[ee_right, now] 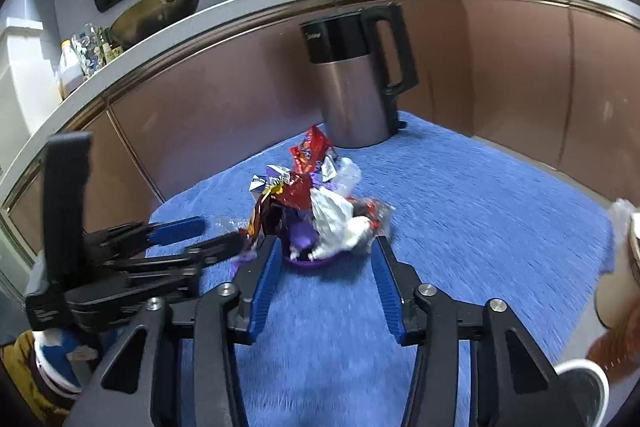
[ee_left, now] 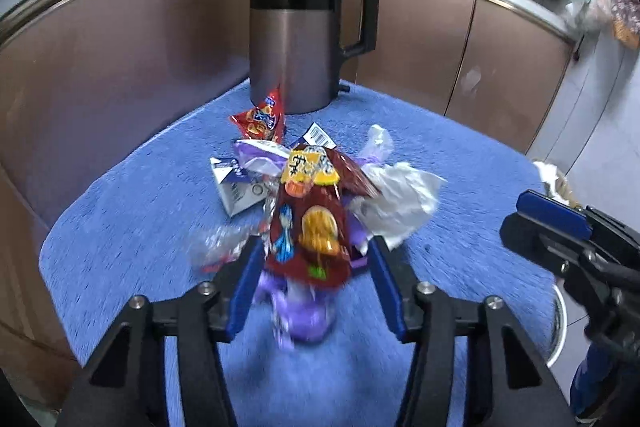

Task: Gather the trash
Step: 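Grasp the brown snack wrapper with the left tool while the right tool grasps white tissue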

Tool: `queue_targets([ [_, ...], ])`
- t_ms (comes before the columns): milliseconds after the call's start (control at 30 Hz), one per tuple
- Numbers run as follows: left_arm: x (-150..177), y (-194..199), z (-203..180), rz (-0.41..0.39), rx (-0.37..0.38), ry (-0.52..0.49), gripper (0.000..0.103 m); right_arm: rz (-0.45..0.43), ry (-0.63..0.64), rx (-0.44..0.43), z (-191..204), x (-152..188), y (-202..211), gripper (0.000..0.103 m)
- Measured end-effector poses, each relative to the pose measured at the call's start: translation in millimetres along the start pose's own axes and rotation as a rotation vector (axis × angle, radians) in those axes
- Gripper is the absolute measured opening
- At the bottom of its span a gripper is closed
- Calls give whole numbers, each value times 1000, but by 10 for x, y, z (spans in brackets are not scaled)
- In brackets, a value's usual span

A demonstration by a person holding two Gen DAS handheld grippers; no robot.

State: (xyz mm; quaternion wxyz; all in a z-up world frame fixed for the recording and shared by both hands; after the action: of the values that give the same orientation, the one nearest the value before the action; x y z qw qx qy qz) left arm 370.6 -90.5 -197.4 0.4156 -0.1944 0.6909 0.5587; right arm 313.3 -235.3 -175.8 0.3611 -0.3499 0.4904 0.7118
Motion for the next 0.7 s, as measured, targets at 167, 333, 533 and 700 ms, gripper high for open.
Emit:
queue_targets([
  [167,-47,-240,132,35,6,30,24,46,27,-23,-1,-39,-444,46],
  [333,-41,-278,249,38,21,75,17,100,9,-40,-13,-6,-869,42],
  [533,2,-184,302,24,25,100,10,143,13,-77,56,103,-1040,23],
  [700,12,-51,355,7,34,136,10,182,-4,-85,56,240,-1155,25],
])
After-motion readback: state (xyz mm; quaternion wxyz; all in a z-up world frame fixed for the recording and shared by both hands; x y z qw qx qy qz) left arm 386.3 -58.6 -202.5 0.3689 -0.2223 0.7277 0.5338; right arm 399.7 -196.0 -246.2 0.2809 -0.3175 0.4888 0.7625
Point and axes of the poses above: each gripper's, at about its wrist camera, not at the fingertips, and y roughly against the way its jaws point, z to its left, x to its underside, the point moved 1 cm from there along -y, roughly the way its jaws point, and after that the axes turned 10 degrees about -z, right-handed, at the moved point
